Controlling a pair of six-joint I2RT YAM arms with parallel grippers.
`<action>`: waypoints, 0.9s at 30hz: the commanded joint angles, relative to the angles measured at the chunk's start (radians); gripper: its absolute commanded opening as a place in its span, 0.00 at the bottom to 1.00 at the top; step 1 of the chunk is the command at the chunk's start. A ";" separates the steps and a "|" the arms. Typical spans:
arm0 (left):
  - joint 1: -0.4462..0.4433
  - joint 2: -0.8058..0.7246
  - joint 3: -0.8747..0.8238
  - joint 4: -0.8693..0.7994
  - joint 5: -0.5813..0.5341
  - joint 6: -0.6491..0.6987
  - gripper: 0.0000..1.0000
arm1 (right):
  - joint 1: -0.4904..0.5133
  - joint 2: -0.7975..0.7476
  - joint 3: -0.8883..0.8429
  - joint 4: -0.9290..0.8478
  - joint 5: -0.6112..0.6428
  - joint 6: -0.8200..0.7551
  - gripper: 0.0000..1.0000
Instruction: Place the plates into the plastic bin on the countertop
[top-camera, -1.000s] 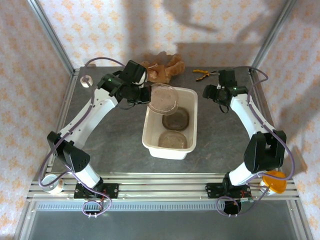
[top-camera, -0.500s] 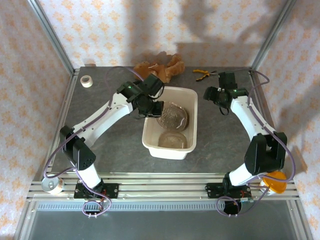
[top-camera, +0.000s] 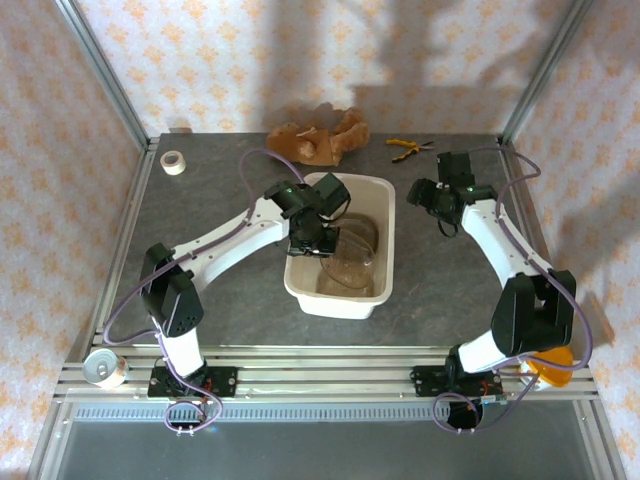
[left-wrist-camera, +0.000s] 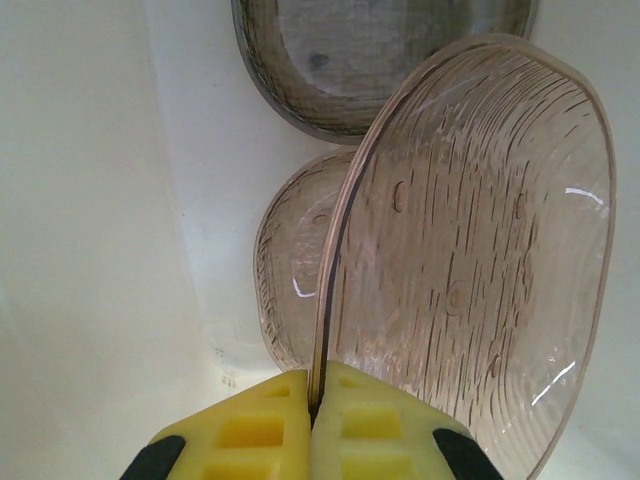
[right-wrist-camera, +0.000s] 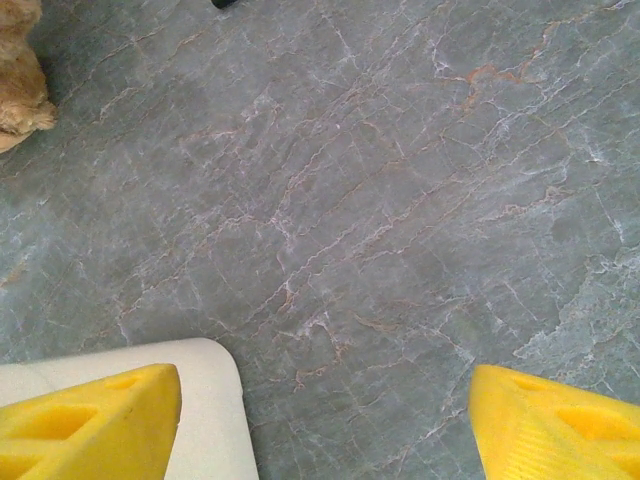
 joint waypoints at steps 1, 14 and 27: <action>-0.024 0.010 -0.004 -0.018 -0.071 -0.030 0.00 | -0.009 -0.044 -0.016 0.021 0.014 0.005 0.76; -0.089 0.020 -0.111 0.027 -0.124 -0.070 0.00 | -0.037 -0.040 -0.054 0.046 -0.031 -0.003 0.76; -0.128 0.086 -0.124 0.013 -0.153 -0.085 0.00 | -0.066 -0.034 -0.070 0.054 -0.059 -0.021 0.76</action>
